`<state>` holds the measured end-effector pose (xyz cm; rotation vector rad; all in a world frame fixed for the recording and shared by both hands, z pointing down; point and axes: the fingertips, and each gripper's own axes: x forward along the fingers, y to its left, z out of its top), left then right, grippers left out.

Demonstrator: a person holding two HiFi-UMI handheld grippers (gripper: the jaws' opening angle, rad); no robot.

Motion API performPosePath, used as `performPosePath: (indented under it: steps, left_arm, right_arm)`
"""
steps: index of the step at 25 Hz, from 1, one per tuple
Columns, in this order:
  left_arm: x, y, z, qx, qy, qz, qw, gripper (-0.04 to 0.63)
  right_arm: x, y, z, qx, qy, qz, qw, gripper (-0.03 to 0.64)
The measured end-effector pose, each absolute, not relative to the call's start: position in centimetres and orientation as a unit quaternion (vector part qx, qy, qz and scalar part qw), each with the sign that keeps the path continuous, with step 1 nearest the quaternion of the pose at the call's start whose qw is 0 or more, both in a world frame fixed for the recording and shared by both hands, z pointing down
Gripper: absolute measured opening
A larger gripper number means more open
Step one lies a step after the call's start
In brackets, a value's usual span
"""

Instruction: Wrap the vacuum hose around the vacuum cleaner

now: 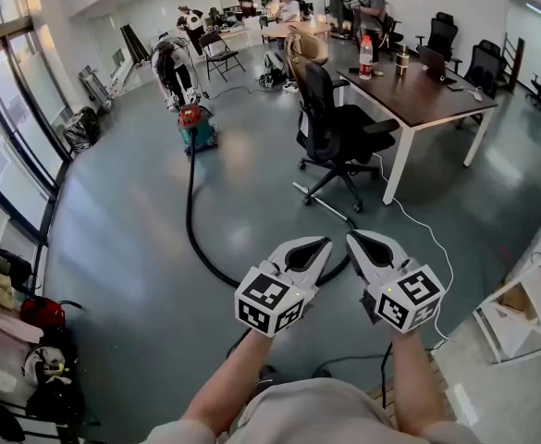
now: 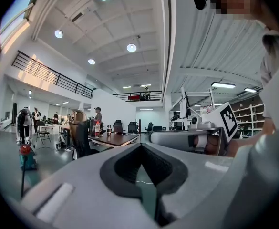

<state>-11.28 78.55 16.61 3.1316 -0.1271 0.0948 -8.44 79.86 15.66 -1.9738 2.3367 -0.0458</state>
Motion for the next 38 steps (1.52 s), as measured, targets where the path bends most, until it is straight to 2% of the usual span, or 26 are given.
performPosePath:
  steps: [23, 38]
  left_arm:
    - [-6.8, 77.4, 18.8, 0.998, -0.039, 0.052, 0.01, 0.003]
    - [1.0, 68.8, 22.0, 0.997, 0.001, 0.064, 0.033, 0.003]
  right_arm:
    - [-3.5, 79.3, 17.4, -0.653, 0.756, -0.028, 0.037, 0.023]
    - [4.0, 71.3, 20.9, -0.678, 0.732, -0.058, 0.018, 0.023]
